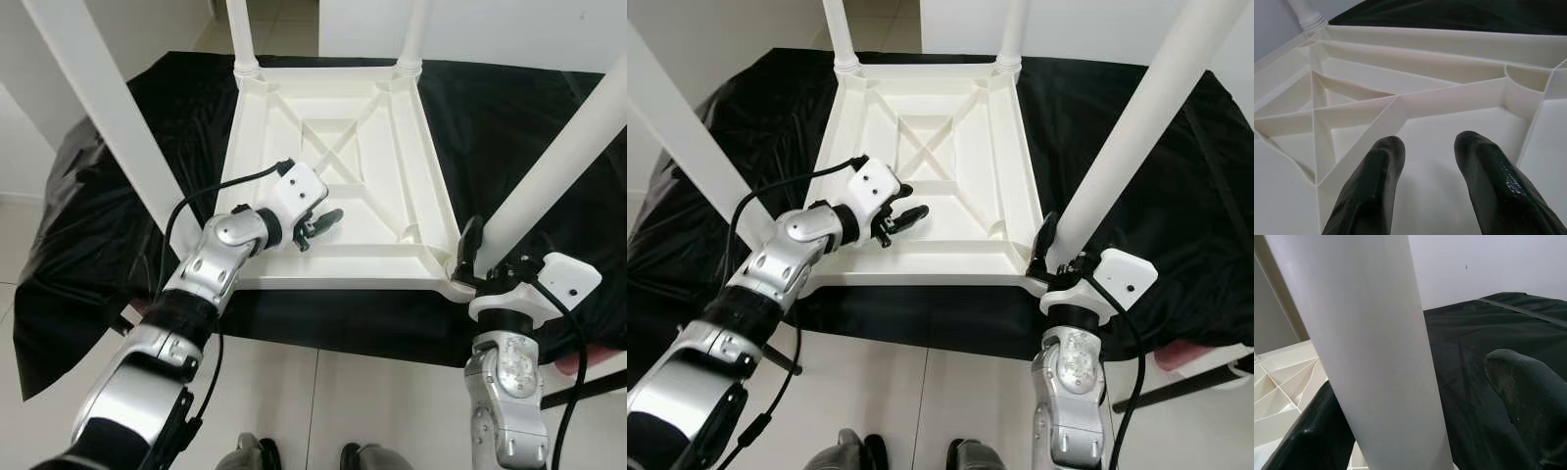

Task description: Building children table

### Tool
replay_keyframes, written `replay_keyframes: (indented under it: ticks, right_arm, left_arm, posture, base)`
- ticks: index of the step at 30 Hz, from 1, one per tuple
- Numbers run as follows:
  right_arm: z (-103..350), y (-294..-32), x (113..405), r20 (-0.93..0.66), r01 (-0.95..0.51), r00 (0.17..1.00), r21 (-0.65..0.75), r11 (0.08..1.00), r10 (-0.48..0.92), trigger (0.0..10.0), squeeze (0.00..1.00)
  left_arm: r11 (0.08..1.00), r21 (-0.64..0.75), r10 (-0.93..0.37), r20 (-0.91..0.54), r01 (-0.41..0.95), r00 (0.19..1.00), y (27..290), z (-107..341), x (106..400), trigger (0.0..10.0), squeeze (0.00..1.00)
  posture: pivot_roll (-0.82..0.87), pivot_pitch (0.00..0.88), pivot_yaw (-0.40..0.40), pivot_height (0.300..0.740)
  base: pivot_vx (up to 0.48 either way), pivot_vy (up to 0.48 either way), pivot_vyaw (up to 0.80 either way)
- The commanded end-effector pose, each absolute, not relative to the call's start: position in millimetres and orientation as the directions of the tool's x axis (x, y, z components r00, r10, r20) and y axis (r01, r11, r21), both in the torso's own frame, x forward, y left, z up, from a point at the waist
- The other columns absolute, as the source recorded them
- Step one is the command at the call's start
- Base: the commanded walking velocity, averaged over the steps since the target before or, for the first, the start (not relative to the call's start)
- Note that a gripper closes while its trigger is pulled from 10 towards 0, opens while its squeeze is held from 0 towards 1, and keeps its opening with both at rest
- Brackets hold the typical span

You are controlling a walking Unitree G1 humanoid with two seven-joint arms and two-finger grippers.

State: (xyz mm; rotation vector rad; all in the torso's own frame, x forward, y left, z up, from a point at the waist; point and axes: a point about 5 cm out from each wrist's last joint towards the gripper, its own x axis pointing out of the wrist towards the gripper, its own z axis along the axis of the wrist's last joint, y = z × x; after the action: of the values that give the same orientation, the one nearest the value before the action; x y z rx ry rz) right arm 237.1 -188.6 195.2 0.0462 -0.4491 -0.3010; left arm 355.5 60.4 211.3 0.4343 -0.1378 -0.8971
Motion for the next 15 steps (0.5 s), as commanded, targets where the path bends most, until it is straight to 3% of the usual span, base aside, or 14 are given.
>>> replay_keyframes:
  ticks: [1,12,15]
  right_arm:
    - [195,-190,234,0.422,0.277,0.856,0.113,0.954,-0.299,10.0,0.00]
    - [202,-187,231,0.449,0.185,0.864,0.136,0.973,-0.227,10.0,0.00]
    - [215,-188,225,0.486,0.064,0.865,0.145,0.987,-0.128,10.0,0.00]
  left_arm:
    - [0.544,0.414,-0.781,-0.069,0.730,0.621,64,210,354,10.0,0.00]
    - [0.546,0.410,-0.792,-0.033,0.731,0.609,62,220,346,10.0,0.00]
    - [0.615,0.304,-0.772,0.041,0.728,0.634,61,230,335,10.0,0.00]
  posture:
    - [-0.06,0.161,0.038,0.740]
    - [-0.04,0.165,0.028,0.740]
    - [-0.04,0.175,0.029,0.740]
  base:
    - [0.000,0.000,0.00]
    - [0.000,0.000,0.00]
    - [0.000,0.000,0.00]
